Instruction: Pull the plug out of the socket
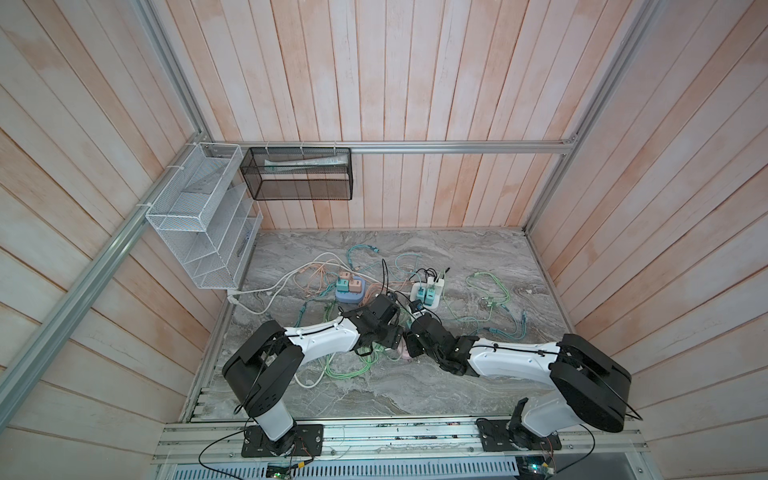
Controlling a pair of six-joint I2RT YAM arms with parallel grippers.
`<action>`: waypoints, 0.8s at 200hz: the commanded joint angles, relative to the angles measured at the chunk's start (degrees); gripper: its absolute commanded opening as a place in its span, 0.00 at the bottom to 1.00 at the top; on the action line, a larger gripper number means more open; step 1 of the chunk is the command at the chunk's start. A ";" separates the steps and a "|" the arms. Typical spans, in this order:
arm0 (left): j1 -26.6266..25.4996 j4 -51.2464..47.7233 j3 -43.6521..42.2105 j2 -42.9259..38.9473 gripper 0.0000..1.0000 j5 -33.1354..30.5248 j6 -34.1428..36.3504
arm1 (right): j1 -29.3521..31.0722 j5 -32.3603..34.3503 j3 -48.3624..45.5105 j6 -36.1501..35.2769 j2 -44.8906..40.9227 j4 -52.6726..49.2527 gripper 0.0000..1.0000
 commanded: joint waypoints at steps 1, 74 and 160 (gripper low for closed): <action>-0.35 -0.20 -1.48 0.87 0.83 1.11 -0.69 | 0.00 -0.11 1.25 -0.28 0.59 -0.27 0.50; -0.30 0.07 -1.84 0.74 0.83 0.94 -0.87 | -0.88 -1.29 0.80 -1.26 0.99 -1.14 0.32; -0.32 -0.90 -1.75 1.24 0.83 1.08 -1.52 | -0.97 -1.66 3.61 -5.27 1.64 -2.38 0.18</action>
